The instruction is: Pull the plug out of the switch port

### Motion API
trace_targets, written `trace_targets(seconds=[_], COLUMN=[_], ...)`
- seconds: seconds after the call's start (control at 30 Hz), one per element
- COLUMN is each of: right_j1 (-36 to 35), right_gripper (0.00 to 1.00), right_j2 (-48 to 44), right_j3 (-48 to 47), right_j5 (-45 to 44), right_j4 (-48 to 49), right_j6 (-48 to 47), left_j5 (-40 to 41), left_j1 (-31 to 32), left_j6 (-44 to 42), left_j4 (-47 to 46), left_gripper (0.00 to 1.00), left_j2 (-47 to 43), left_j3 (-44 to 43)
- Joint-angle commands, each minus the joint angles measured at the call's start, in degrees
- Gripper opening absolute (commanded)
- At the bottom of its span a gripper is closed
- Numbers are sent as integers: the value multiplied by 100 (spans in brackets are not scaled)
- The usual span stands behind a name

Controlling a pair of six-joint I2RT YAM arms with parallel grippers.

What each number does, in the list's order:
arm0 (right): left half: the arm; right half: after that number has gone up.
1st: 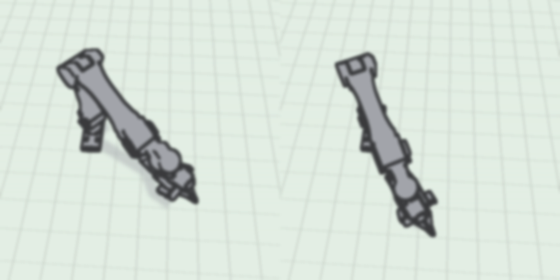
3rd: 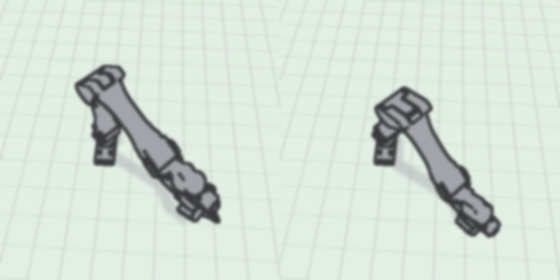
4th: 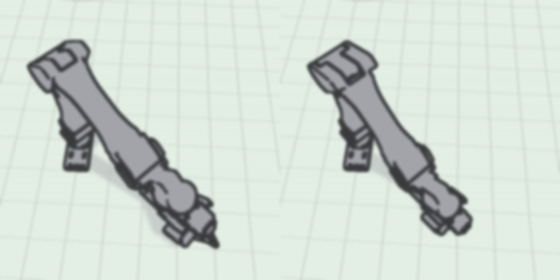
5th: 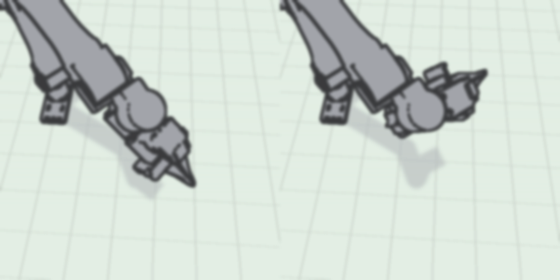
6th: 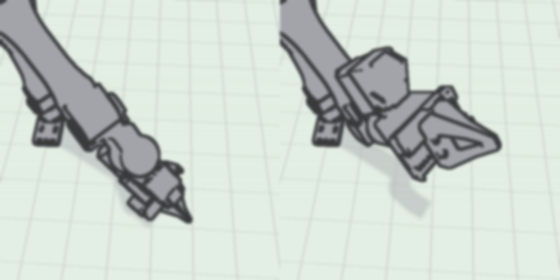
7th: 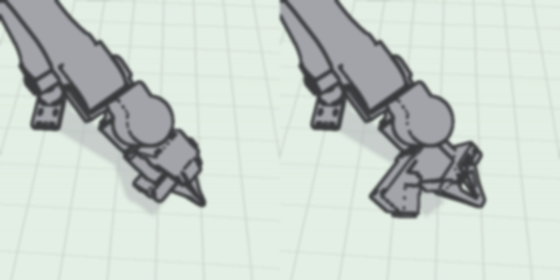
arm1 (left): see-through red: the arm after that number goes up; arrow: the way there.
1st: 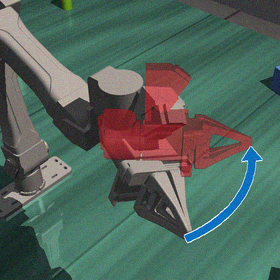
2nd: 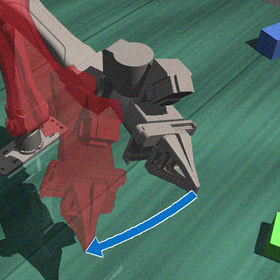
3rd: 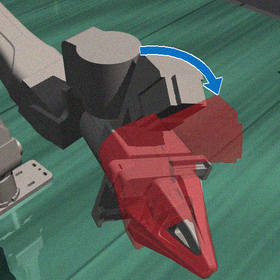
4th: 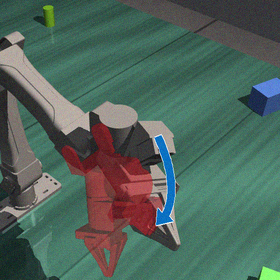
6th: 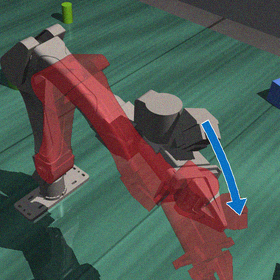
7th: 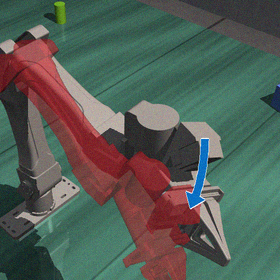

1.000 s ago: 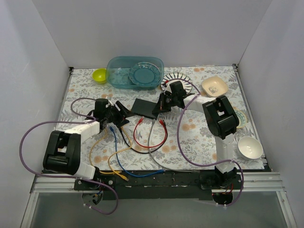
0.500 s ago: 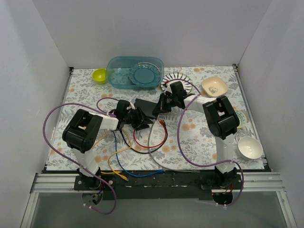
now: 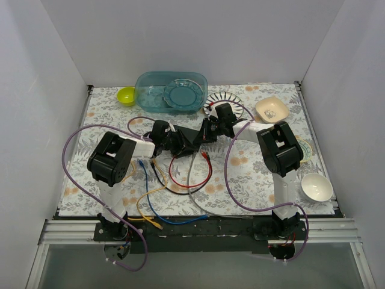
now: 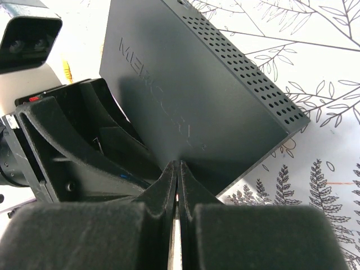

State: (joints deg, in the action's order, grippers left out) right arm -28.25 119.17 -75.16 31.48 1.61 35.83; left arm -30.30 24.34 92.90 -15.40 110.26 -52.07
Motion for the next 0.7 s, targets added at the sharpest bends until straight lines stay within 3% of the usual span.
trace_targets(seconds=[0.0, 0.17, 0.67], right_j1=[4, 12, 13], right_gripper=[4, 4, 4], right_j2=[176, 203, 229], right_j3=[159, 124, 106], right_j5=[-459, -459, -459], right_j4=[-591, -600, -635], right_j6=[-200, -208, -252], left_j5=[490, 438, 306], left_j1=[10, 18, 18], left_j6=[-255, -351, -659], left_j4=[503, 459, 99], left_gripper=[35, 29, 28], left_j2=[189, 215, 233], left_j3=[-48, 13, 400])
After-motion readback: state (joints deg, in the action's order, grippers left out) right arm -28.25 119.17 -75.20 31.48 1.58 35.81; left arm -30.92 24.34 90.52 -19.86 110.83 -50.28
